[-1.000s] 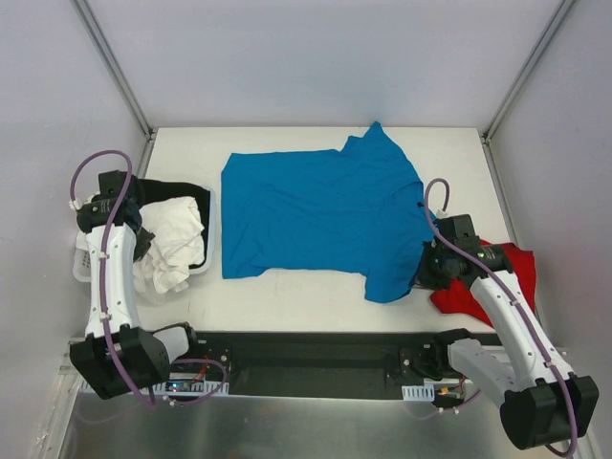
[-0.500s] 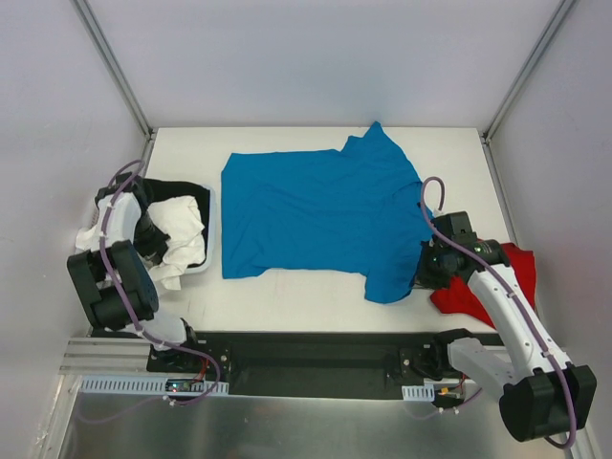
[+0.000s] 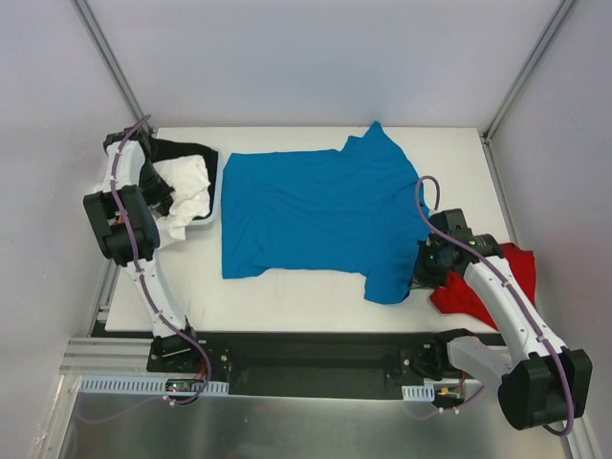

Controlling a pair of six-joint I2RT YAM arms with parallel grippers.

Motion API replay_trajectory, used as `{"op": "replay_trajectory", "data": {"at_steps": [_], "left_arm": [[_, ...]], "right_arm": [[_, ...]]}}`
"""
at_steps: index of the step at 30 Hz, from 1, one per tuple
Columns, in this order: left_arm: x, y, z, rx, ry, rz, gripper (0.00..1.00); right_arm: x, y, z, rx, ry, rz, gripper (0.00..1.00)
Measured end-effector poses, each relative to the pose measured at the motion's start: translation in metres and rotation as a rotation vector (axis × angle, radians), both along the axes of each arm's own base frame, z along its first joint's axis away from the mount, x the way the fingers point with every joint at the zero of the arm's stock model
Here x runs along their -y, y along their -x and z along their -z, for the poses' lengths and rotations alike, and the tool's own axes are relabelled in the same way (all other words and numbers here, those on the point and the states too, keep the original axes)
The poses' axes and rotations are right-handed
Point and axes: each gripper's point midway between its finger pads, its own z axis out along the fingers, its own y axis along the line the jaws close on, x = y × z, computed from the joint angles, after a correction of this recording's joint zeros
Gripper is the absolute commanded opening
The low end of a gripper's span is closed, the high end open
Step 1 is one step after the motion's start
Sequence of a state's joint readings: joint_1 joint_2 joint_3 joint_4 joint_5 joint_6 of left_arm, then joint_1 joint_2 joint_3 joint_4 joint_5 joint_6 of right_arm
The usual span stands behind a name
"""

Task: Fold and stack the t-shirts
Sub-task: Flatten the tshirt out

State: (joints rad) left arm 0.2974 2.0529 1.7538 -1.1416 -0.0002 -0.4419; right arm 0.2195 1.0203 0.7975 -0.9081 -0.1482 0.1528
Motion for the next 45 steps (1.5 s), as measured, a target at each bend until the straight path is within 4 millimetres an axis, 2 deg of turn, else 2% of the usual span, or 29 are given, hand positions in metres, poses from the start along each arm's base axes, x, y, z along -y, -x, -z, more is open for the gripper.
{"op": "replay_trajectory", "data": {"at_steps": [7,10,12,18,22,23,24,27,29,31,33,35,38,39,41,43,45], "left_arm": [[-0.011,-0.098,-0.007,0.170,-0.047,0.063,0.00],[-0.013,-0.125,-0.007,0.232,-0.063,0.073,0.00],[-0.014,-0.135,-0.007,0.264,-0.068,0.075,0.01],[-0.013,-0.141,-0.008,0.288,-0.079,0.080,0.04],[-0.009,-0.149,-0.011,0.312,-0.104,0.099,0.08],[-0.006,-0.152,-0.013,0.324,-0.114,0.110,0.11],[-0.004,-0.154,-0.015,0.335,-0.127,0.119,0.19],[0.008,-0.156,-0.028,0.381,-0.199,0.166,0.34],[0.031,-0.155,-0.052,0.435,-0.251,0.219,0.44],[0.067,-0.153,-0.085,0.525,-0.263,0.269,0.50],[0.106,-0.142,-0.126,0.636,-0.230,0.304,0.55],[0.136,-0.117,-0.163,0.726,-0.191,0.333,0.57],[0.156,-0.074,-0.197,0.797,-0.166,0.356,0.57],[0.163,-0.059,-0.202,0.808,-0.155,0.371,0.57],[0.175,-0.032,-0.200,0.796,-0.137,0.398,0.57],[0.191,-0.003,-0.176,0.737,-0.107,0.445,0.56],[0.201,0.026,-0.138,0.631,-0.084,0.487,0.55]], "right_arm": [[-0.002,0.002,-0.001,-0.004,-0.013,-0.014,0.01],[-0.003,0.003,-0.002,-0.007,-0.017,-0.022,0.01],[-0.004,0.003,-0.007,-0.003,-0.025,-0.026,0.01],[-0.011,-0.007,-0.026,0.048,-0.056,-0.044,0.01],[-0.012,-0.005,-0.027,0.044,-0.062,-0.058,0.01],[-0.012,-0.005,-0.027,0.044,-0.064,-0.061,0.01],[-0.012,-0.005,-0.027,0.045,-0.067,-0.063,0.01],[-0.013,-0.005,-0.028,0.049,-0.070,-0.070,0.01],[-0.013,-0.005,-0.028,0.050,-0.073,-0.074,0.01],[-0.015,-0.004,-0.029,0.050,-0.081,-0.077,0.01],[-0.017,-0.005,-0.029,0.053,-0.093,-0.082,0.01],[-0.020,-0.007,-0.030,0.057,-0.105,-0.088,0.01],[-0.025,-0.009,-0.025,0.029,-0.129,-0.106,0.01],[-0.027,-0.010,-0.023,0.017,-0.136,-0.110,0.01],[-0.030,-0.011,-0.020,0.002,-0.149,-0.120,0.01],[-0.032,-0.010,-0.019,-0.002,-0.159,-0.126,0.01],[-0.034,-0.012,-0.021,0.008,-0.171,-0.136,0.01]]}}
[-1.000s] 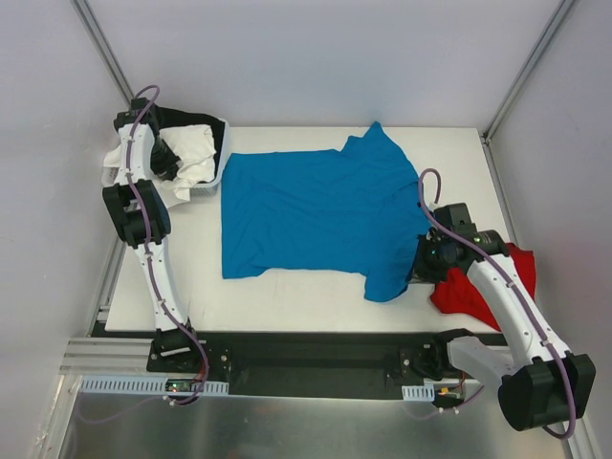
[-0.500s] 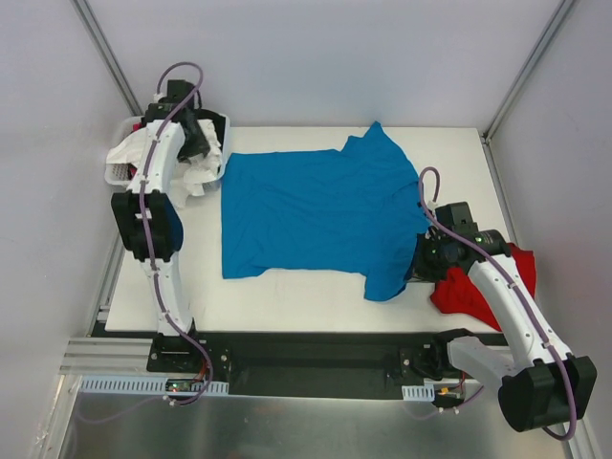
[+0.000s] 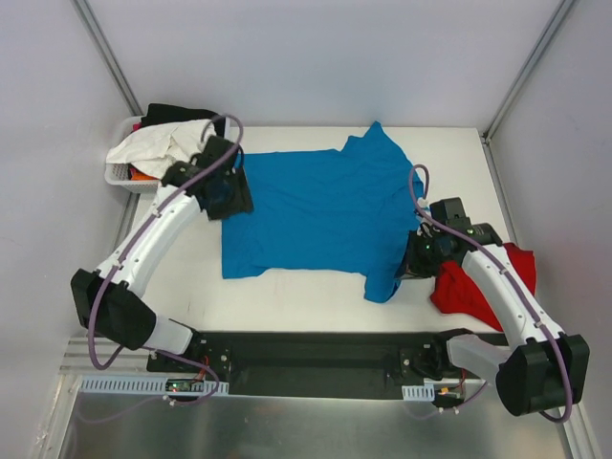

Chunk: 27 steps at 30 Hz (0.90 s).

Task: Fold and stack the t-shirts
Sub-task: Flatten the tshirt out

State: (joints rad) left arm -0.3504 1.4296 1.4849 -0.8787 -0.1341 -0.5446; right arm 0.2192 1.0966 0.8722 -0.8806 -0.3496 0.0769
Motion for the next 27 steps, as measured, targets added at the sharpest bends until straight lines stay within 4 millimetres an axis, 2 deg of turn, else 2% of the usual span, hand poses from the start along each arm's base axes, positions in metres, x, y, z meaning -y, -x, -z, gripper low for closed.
{"op": "replay_trajectory", "data": {"at_steps": [3,6,10,14,20,23,27], "left_arm": [[0.005,0.050,0.064,-0.220,-0.043,0.032,0.54],[0.000,0.090,0.096,-0.367,-0.092,0.032,0.55],[-0.008,0.121,0.102,-0.413,-0.098,0.005,0.59],[-0.018,0.141,0.103,-0.405,-0.089,-0.029,0.59],[-0.031,0.173,0.141,-0.510,-0.117,-0.072,0.59],[-0.031,0.175,0.147,-0.519,-0.115,-0.078,0.59],[-0.020,0.161,0.154,-0.481,-0.070,-0.071,0.57]], "right_arm": [[-0.003,-0.003,-0.001,0.009,-0.015,-0.008,0.01],[-0.004,-0.004,0.000,0.008,-0.023,-0.014,0.01],[-0.006,-0.006,-0.001,0.012,-0.031,-0.017,0.01],[-0.007,-0.006,0.001,0.013,-0.036,-0.018,0.01],[-0.006,-0.002,0.007,-0.004,-0.037,-0.017,0.01],[-0.006,-0.002,0.007,-0.004,-0.037,-0.017,0.01],[-0.006,-0.002,0.006,0.000,-0.037,-0.016,0.01]]}}
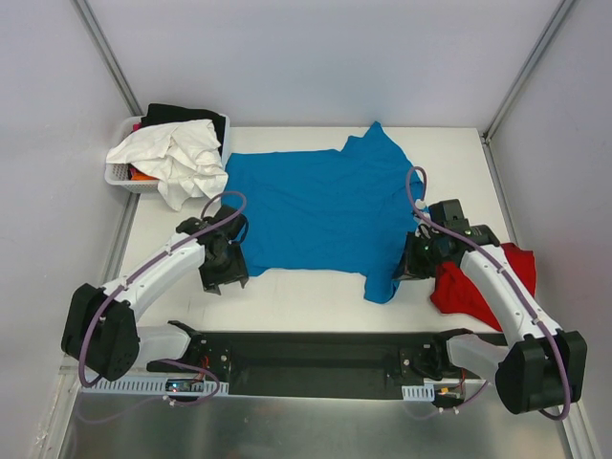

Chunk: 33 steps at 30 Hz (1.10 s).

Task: Fold and stack the t-shirts
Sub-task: Flatten the tshirt out

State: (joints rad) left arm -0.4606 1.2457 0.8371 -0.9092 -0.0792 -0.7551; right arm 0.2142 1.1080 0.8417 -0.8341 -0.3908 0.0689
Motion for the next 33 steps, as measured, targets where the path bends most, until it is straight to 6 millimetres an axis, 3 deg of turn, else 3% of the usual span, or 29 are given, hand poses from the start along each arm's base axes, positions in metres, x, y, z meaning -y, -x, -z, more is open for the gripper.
{"op": "replay_trajectory", "data": {"at_steps": [6,14,20,27,33], "left_arm": [[-0.002,-0.027,0.004,0.102,0.068,-0.064,0.57],[-0.043,-0.058,0.003,0.191,0.057,-0.180,0.57],[-0.033,-0.075,0.009,0.225,0.126,-0.168,0.58],[-0.012,-0.074,0.020,0.213,0.210,-0.123,0.58],[-0.011,-0.058,0.034,0.165,0.216,-0.121,0.57]], "right_arm": [[0.001,0.002,-0.003,0.010,0.003,0.001,0.01],[0.004,0.006,-0.003,0.008,0.012,-0.001,0.01],[0.004,0.006,-0.003,0.008,0.012,0.000,0.01],[0.004,0.006,-0.004,0.009,0.011,0.000,0.01],[0.004,0.007,-0.003,0.009,0.010,0.003,0.01]]}}
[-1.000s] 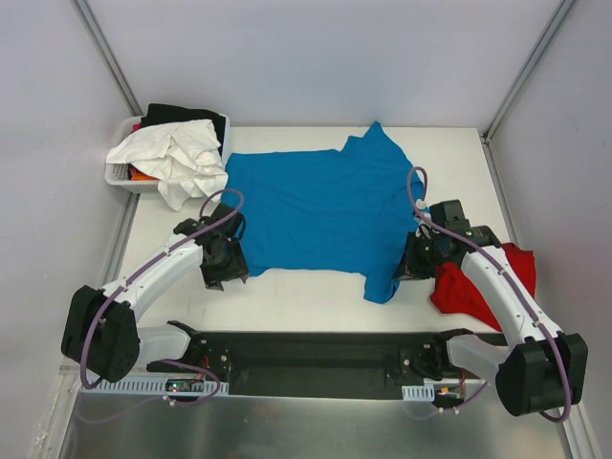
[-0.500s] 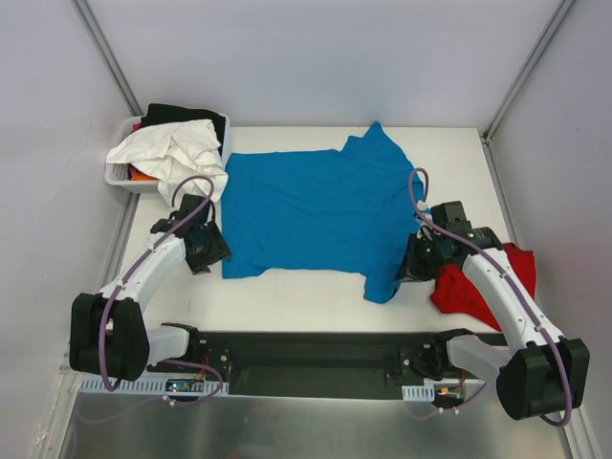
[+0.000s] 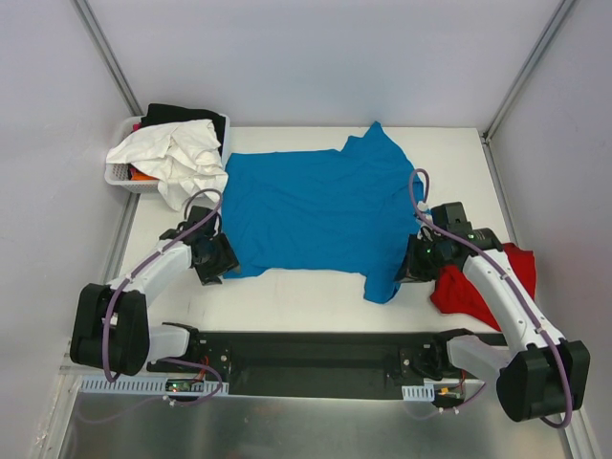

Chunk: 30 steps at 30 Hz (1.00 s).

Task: Fold and stack the t-shirts
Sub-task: Flatten the tshirt out

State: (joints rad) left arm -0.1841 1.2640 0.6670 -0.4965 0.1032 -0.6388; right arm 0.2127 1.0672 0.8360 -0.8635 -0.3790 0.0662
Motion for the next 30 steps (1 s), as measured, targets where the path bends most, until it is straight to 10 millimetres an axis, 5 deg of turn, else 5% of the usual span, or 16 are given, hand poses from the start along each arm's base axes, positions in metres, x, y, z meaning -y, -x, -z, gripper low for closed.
{"op": "replay_trajectory", "data": {"at_steps": [12,30], "left_arm": [[-0.006,0.016,0.012,-0.050,-0.030,0.004,0.57],[0.001,-0.015,0.011,-0.041,-0.051,0.084,0.57]], "right_arm": [[0.001,0.001,-0.005,0.025,-0.001,0.002,0.01],[0.006,0.008,-0.005,0.042,0.015,0.014,0.01]]}}
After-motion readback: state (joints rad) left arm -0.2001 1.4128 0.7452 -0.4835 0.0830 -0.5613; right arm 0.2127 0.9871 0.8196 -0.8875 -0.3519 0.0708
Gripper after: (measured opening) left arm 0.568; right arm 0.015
